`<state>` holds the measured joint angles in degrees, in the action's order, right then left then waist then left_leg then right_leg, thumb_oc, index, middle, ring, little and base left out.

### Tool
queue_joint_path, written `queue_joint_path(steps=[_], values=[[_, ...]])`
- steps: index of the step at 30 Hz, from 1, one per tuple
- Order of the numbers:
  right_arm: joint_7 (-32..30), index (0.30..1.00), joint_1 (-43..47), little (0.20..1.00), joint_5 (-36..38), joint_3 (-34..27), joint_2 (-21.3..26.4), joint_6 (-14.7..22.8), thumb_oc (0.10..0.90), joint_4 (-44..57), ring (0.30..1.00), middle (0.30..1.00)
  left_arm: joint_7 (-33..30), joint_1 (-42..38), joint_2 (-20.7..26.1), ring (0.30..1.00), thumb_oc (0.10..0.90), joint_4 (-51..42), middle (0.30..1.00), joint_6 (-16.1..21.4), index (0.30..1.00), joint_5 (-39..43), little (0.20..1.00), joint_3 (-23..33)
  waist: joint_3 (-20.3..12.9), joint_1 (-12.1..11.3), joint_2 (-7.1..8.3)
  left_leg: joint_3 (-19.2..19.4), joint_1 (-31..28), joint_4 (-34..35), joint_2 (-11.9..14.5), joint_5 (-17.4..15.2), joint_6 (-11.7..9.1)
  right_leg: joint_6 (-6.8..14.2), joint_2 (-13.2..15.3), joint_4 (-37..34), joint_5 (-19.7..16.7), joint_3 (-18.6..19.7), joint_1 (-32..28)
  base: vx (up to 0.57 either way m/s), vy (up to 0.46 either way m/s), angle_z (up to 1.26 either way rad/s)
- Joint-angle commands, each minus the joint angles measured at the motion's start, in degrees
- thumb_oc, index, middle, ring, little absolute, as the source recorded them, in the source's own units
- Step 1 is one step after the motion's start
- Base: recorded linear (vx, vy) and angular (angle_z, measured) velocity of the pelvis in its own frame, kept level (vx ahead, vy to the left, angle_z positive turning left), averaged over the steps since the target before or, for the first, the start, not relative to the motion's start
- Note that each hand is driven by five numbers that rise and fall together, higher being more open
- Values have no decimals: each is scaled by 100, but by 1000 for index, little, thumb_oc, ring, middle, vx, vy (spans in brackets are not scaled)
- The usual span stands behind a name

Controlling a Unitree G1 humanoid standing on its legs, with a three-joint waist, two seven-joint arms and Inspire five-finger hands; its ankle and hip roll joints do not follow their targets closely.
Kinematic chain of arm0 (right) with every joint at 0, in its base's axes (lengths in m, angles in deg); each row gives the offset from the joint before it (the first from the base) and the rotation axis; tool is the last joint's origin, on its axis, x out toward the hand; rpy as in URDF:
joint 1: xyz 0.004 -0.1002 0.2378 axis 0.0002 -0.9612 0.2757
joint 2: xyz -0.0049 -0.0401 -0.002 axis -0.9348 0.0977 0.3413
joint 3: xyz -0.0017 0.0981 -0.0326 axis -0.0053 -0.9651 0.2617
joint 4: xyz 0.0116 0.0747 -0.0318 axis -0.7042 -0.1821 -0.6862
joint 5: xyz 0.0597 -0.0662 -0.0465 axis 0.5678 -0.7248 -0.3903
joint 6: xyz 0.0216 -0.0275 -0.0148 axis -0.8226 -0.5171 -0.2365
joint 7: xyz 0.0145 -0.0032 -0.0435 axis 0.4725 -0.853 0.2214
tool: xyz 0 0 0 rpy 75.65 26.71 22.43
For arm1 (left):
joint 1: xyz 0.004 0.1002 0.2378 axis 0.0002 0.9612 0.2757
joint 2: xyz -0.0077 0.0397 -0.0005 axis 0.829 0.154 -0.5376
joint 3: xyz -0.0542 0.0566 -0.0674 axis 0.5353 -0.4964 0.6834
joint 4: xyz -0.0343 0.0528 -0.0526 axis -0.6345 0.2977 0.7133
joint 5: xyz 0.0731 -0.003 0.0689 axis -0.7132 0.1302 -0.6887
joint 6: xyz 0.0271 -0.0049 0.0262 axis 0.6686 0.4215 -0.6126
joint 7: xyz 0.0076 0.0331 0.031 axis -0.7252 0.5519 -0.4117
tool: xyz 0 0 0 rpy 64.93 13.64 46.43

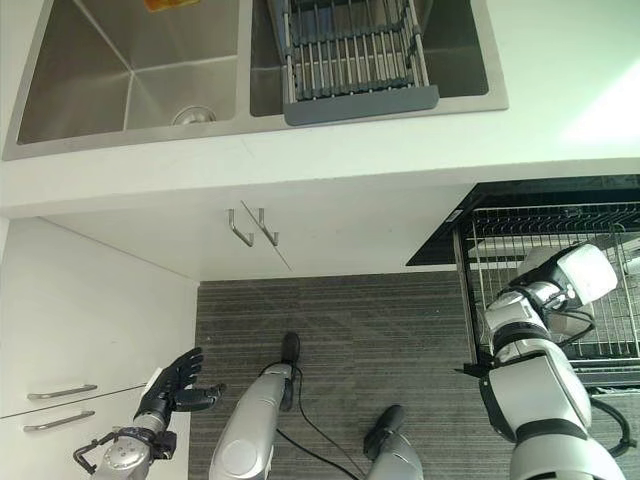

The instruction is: Place the dishes in the dishwasher.

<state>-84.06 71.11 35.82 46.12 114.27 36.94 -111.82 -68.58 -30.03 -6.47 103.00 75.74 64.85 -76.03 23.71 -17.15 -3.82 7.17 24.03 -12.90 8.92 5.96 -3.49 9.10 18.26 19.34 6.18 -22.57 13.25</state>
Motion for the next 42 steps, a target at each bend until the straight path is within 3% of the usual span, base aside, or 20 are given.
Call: queue_joint_path(steps=[1, 16, 23, 27, 30, 34, 38, 42], values=[[858, 900, 281, 900, 610, 128, 392, 31, 800, -30, 900, 900, -114, 132, 357, 900, 800, -363, 900, 134, 900, 107, 900, 101, -203, -41, 37, -566, -54, -429, 337, -894, -488, 292, 242, -215, -299, 285, 255, -58, 3, -4], [2342, 900, 152, 900, 2331, -397, 740, 438, 800, 343, 900, 900, -82, 203, 425, 900, 800, -416, 900, -97, 900, 56, 900, 291, -228, 150, 279, -391, -282, -429, 528, -896, -573, 279, 183, -215, -331, 307, 154, -12, -1, -1], [2702, 900, -119, 900, 2675, -738, 944, 852, 800, 841, 900, 900, 1, 240, 467, 900, 800, -378, 900, -123, 900, 55, 900, 412, -269, 368, 434, -265, -470, -429, 679, -911, -622, 259, 74, -215, -319, 422, 80, 10, -15, -14], [2663, 900, -416, 900, 3035, -990, 1078, 888, 800, 1228, 900, 900, 16, 323, 467, 900, 800, -384, 900, -100, 900, 0, 900, 505, -343, 516, 500, -185, -582, -429, 777, -904, -662, 223, -7, -215, -289, 493, 30, 33, -20, -15], [2261, 900, -935, 900, 3258, -1406, 1135, 1026, 800, 2071, 900, 900, -100, 427, 428, 900, 800, -471, 900, -24, 900, -47, 900, 621, -403, 736, 534, -102, -725, -429, 925, -879, -732, 154, -115, -215, -243, 570, -27, 29, -76, -21], [1875, 900, -1916, 900, 3680, -2147, 1033, 898, 800, 3918, 900, 900, -181, 535, 233, 900, 800, -514, 900, 17, 900, 13, 900, 842, -543, 1128, 534, 52, -851, -429, 1188, -752, -825, 24, -309, -215, -184, 677, -71, -2, -182, -25], [2091, 900, -2709, 900, 5091, -2987, 388, 988, 800, 5419, 900, 900, -239, 629, -135, 900, 800, -336, 900, 116, 900, -63, 900, 995, -711, 1433, 519, 165, -1098, -429, 1391, -719, -927, -146, -610, -215, -23, 749, -222, 75, -190, -30], [2190, 900, -3193, 900, 6153, -3430, -316, 819, 800, 6607, 900, 900, -202, 736, -499, 900, 800, -27, 900, 245, 900, -254, 900, 1030, -856, 1608, 433, 442, -1389, -429, 1401, -364, -944, -301, -873, -215, 89, 783, -344, 129, -90, -32]])
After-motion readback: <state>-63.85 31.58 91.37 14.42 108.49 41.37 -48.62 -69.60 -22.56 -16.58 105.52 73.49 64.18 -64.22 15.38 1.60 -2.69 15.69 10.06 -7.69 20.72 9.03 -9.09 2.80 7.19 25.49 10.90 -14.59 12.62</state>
